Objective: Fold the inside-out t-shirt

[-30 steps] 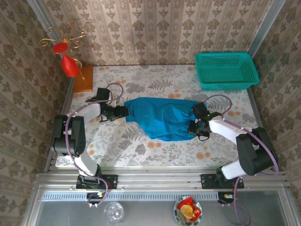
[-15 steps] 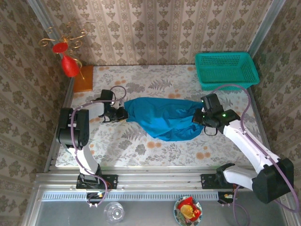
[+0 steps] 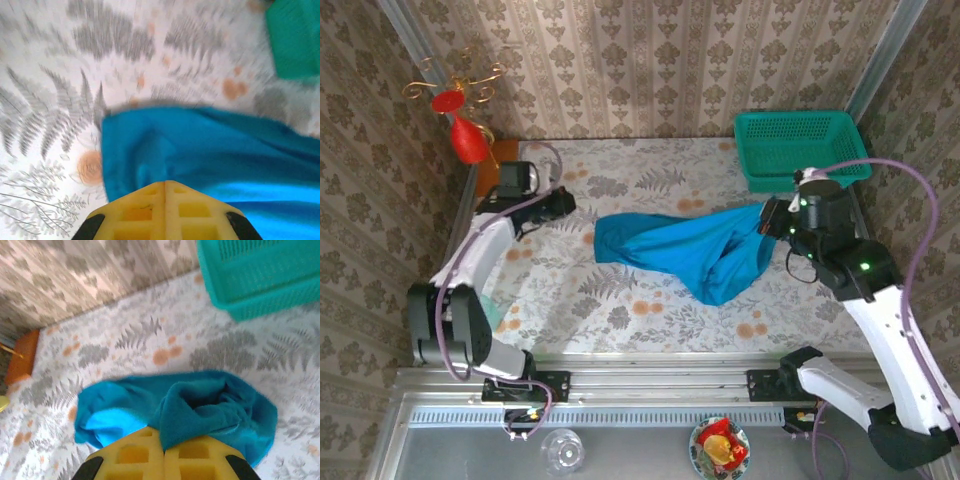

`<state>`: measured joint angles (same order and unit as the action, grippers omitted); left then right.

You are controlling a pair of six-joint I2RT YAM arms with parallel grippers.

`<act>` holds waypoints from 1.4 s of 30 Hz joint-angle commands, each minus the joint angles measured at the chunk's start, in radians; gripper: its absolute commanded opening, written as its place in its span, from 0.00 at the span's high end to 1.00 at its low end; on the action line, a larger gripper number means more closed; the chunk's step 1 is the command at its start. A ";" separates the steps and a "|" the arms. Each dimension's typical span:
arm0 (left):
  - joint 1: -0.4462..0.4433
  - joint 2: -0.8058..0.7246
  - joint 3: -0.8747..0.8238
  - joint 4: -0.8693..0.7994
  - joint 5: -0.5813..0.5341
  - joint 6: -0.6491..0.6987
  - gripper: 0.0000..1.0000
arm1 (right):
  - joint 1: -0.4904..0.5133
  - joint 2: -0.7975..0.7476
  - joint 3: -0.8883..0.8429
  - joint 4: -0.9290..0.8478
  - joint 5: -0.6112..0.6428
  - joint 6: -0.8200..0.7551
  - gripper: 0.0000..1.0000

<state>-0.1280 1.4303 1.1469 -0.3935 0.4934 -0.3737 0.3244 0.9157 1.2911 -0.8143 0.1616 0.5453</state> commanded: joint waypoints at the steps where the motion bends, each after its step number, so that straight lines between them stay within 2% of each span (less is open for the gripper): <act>1: 0.054 -0.139 0.048 -0.095 -0.022 0.002 1.00 | -0.002 -0.063 0.092 -0.013 0.110 -0.061 1.00; 4: 0.097 -0.244 0.075 -0.121 -0.025 0.003 1.00 | -0.002 -0.108 0.143 0.027 0.092 -0.094 1.00; 7: 0.096 -0.279 0.116 -0.144 0.024 0.018 1.00 | -0.002 -0.115 0.186 0.087 -0.042 -0.113 1.00; 8: 0.084 -0.275 0.122 -0.148 0.047 0.018 1.00 | -0.002 -0.110 0.201 0.108 -0.093 -0.112 1.00; 11: 0.010 -0.261 0.108 -0.125 0.065 0.025 0.87 | -0.002 -0.065 0.256 0.175 -0.233 -0.090 1.00; 18: -0.182 -0.194 -0.007 0.014 0.061 0.000 0.64 | 0.001 0.095 0.431 0.372 -0.436 0.010 1.00; 21: -0.214 -0.176 -0.034 0.036 0.044 -0.013 0.60 | 0.007 0.155 0.501 0.445 -0.494 0.062 1.00; 26: -0.212 -0.187 -0.051 0.028 0.008 0.001 0.58 | 0.011 0.216 0.601 0.530 -0.564 0.103 1.00; 30: -0.204 -0.195 -0.043 0.000 -0.030 0.016 0.56 | 0.012 0.235 0.675 0.499 -0.529 0.067 1.00; 32: -0.199 -0.200 -0.044 -0.007 -0.049 0.015 0.55 | 0.011 0.237 0.700 0.429 -0.454 0.032 1.00; 34: -0.196 -0.203 -0.045 -0.010 -0.060 0.013 0.54 | 0.010 0.232 0.699 0.342 -0.340 -0.011 1.00; 37: -0.193 -0.202 -0.050 -0.015 -0.067 0.012 0.53 | -0.004 0.209 0.642 0.172 -0.095 -0.054 1.00; 40: -0.192 -0.189 -0.055 -0.032 -0.067 0.016 0.51 | -0.050 0.164 0.501 0.075 0.081 -0.091 1.00; 42: -0.193 -0.165 -0.057 -0.042 -0.052 0.019 0.50 | -0.104 0.132 0.388 0.030 0.153 -0.100 1.00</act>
<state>-0.3256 1.2488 1.0992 -0.4061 0.4404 -0.3729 0.2691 1.0637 1.7905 -0.6331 0.0772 0.4988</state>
